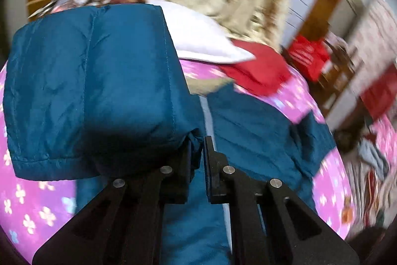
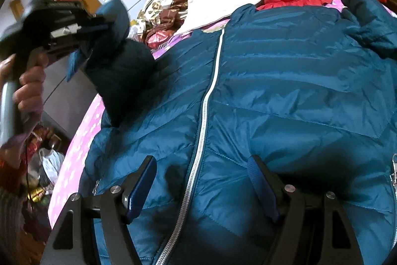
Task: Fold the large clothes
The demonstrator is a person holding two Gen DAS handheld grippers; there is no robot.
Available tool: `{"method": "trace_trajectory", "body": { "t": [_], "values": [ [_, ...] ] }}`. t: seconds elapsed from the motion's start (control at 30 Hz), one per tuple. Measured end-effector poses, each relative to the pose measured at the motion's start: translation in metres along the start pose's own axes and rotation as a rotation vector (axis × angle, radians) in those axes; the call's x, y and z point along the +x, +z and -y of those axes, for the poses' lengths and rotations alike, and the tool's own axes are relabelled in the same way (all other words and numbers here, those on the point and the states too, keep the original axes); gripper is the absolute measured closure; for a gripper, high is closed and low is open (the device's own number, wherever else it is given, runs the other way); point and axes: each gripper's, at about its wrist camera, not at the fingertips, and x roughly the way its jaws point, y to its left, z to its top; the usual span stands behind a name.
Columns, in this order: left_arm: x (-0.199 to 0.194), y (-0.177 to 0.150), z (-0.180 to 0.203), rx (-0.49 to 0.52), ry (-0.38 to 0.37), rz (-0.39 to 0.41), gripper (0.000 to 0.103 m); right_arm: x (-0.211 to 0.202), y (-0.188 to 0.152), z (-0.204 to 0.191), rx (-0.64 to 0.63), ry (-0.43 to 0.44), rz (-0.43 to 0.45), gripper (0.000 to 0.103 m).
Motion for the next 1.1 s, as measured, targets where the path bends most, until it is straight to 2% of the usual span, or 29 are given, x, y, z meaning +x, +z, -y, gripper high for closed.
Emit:
{"method": "trace_trajectory", "body": {
  "t": [0.07, 0.17, 0.2, 0.23, 0.33, 0.4, 0.57, 0.63, 0.67, 0.73, 0.83, 0.9, 0.97, 1.1],
  "values": [
    [-0.004, -0.007, 0.016, 0.024, -0.047, -0.040, 0.092, 0.000, 0.000, 0.001, 0.011, 0.004, 0.000, 0.030],
    [-0.024, -0.019, 0.021, 0.006, -0.108, -0.056, 0.088, 0.000, -0.001, -0.001, 0.007, -0.002, -0.003, 0.030],
    [-0.034, -0.026, 0.019, -0.002, -0.125, -0.048, 0.078, 0.001, -0.001, -0.001, 0.005, -0.002, -0.004, 0.029],
    [-0.041, -0.031, 0.016, -0.002, -0.132, -0.043, 0.062, 0.000, -0.001, 0.000, 0.005, -0.002, -0.004, 0.029],
    [-0.072, -0.058, 0.011, 0.013, -0.070, 0.002, 0.047, 0.001, -0.001, 0.001, 0.010, 0.006, -0.004, 0.029],
    [-0.094, -0.088, 0.001, 0.003, 0.037, 0.054, 0.036, 0.000, -0.001, 0.004, 0.020, 0.017, -0.002, 0.029],
    [-0.109, -0.169, -0.032, -0.085, 0.360, 0.184, 0.035, 0.001, -0.001, 0.005, 0.019, 0.009, -0.004, 0.029],
    [-0.100, -0.193, -0.042, -0.100, 0.446, 0.202, 0.035, 0.002, -0.001, -0.005, -0.018, -0.056, -0.022, 0.029],
    [-0.093, -0.202, -0.049, -0.104, 0.463, 0.188, 0.035, 0.001, -0.001, -0.013, -0.054, -0.107, -0.038, 0.029],
    [-0.084, -0.215, -0.058, -0.119, 0.450, 0.161, 0.035, -0.003, 0.000, -0.030, -0.144, -0.203, -0.055, 0.029],
    [-0.075, -0.229, -0.072, -0.151, 0.447, 0.171, 0.035, -0.019, 0.010, -0.059, -0.260, -0.324, 0.049, 0.029],
    [-0.075, -0.236, -0.076, -0.147, 0.455, 0.184, 0.035, -0.013, 0.030, -0.081, -0.321, -0.416, 0.051, 0.030],
    [-0.077, -0.239, -0.081, -0.152, 0.446, 0.199, 0.035, 0.003, 0.052, -0.101, -0.376, -0.462, 0.024, 0.030],
    [-0.082, -0.244, -0.094, -0.175, 0.408, 0.178, 0.034, 0.051, 0.087, -0.140, -0.475, -0.488, -0.009, 0.030]
  ]
}}
